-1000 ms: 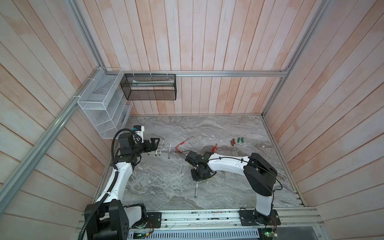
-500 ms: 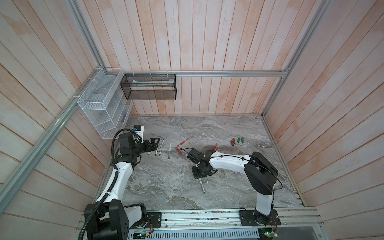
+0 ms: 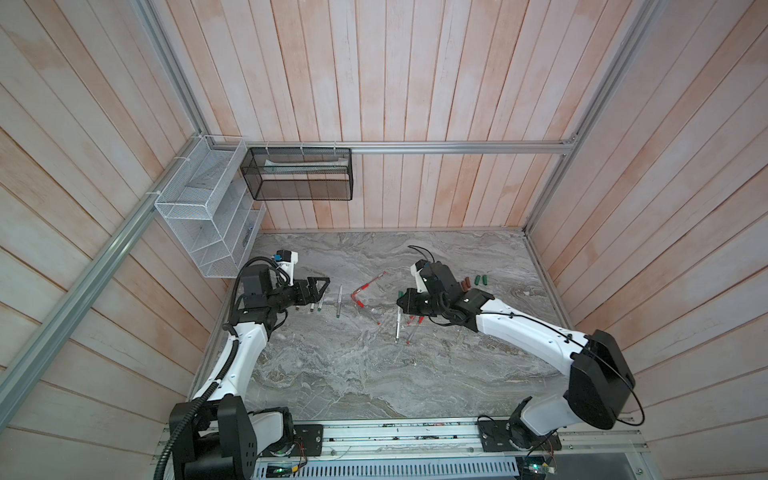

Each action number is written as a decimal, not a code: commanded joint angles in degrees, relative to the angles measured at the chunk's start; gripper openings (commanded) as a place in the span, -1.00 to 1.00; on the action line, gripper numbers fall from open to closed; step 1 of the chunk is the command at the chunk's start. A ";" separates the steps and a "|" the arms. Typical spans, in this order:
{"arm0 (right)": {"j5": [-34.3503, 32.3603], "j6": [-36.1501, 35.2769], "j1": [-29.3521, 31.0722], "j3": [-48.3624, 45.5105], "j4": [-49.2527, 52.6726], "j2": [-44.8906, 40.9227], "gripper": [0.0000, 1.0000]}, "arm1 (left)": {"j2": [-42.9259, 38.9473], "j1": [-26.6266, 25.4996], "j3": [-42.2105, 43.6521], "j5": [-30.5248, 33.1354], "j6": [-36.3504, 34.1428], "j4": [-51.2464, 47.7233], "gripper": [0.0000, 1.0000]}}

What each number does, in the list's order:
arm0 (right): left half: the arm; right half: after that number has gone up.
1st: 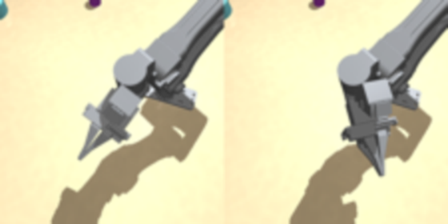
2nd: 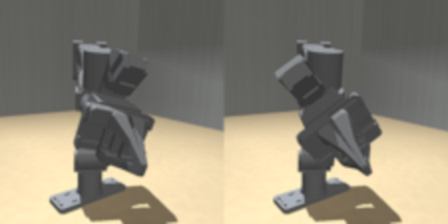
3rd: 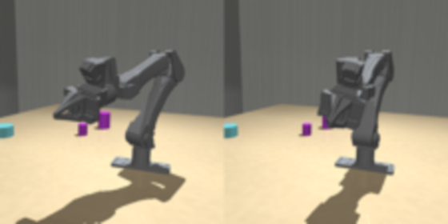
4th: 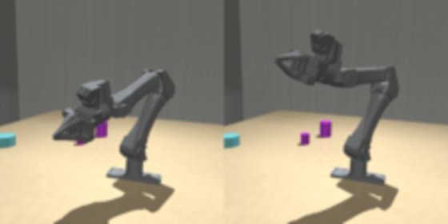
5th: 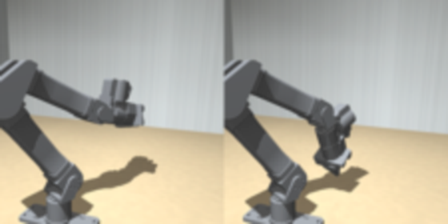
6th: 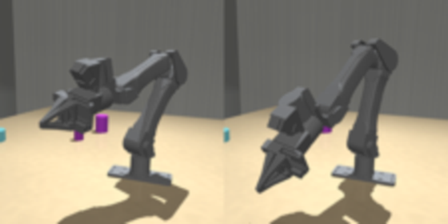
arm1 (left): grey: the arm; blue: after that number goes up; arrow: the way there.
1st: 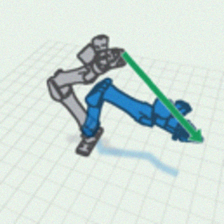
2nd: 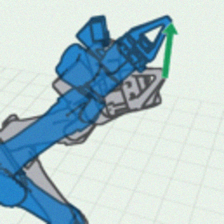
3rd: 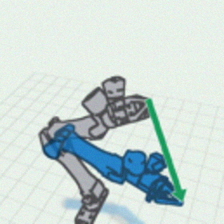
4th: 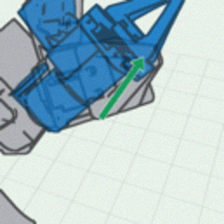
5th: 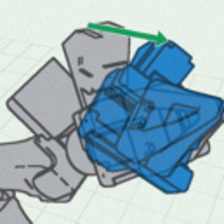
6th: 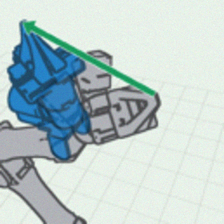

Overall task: Open the pen caps
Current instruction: 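Carry the marker toward the left gripper while the left gripper moves to meet it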

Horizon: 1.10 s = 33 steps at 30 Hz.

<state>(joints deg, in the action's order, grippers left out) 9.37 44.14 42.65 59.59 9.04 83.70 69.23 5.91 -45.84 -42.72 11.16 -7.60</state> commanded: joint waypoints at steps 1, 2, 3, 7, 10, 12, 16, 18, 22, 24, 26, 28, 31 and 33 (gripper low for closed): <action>4.86 5.34 -1.78 -5.29 -17.73 -2.84 -0.86 | 0.60 -0.89 0.42 -9.85 4.13 3.90 0.95; 5.41 5.85 -2.03 -6.07 -20.39 -3.54 -0.86 | 0.90 -1.37 0.97 -11.77 6.79 4.99 0.95; 5.36 5.92 -2.05 -6.64 -22.38 -4.07 -0.86 | 1.08 -1.88 1.98 -14.34 8.49 7.45 0.94; 7.29 7.00 -2.05 -9.92 -31.34 -4.49 -0.88 | 0.42 -5.13 5.13 -20.65 9.93 11.79 0.94; 9.22 7.82 -1.47 -10.90 -36.79 -4.05 -0.88 | 0.64 -6.15 5.10 -22.23 11.54 12.34 0.88; 8.32 8.22 -0.29 -12.02 -39.57 -4.16 -0.88 | 0.45 -7.67 5.46 -22.80 11.78 13.48 0.85; 9.96 9.53 0.74 -12.18 -43.82 -2.79 -0.89 | 0.90 -11.51 5.77 -24.15 12.47 14.27 0.75; 9.35 10.08 1.90 -12.22 -45.89 -2.43 -0.89 | 1.35 -13.14 5.59 -24.42 12.84 14.42 0.68; 8.49 10.79 3.62 -12.33 -49.12 -0.55 -0.89 | 2.93 -17.31 4.99 -24.76 11.76 14.32 0.58; 9.00 11.72 4.03 -11.96 -50.71 0.50 -0.89 | 3.90 -18.29 3.54 -24.42 11.44 12.63 0.48; 8.62 11.89 4.79 -11.92 -51.75 0.91 -0.89 | 4.32 -18.55 3.18 -24.04 11.77 12.65 0.40; 8.94 11.34 5.30 -11.70 -51.44 1.24 -0.89 | 4.33 -18.65 3.70 -23.51 12.37 14.05 0.28; 8.18 11.14 5.39 -11.43 -50.33 0.96 -0.89 | 4.16 -18.65 3.24 -23.33 11.01 12.50 0.11; 7.86 11.31 5.58 -11.60 -50.83 0.98 -0.89 | 4.09 -18.64 3.18 -23.24 11.20 12.43 -0.04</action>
<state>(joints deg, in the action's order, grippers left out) 17.65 55.35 47.66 47.77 -39.03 84.62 73.54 -12.67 -41.19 -65.82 23.18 5.08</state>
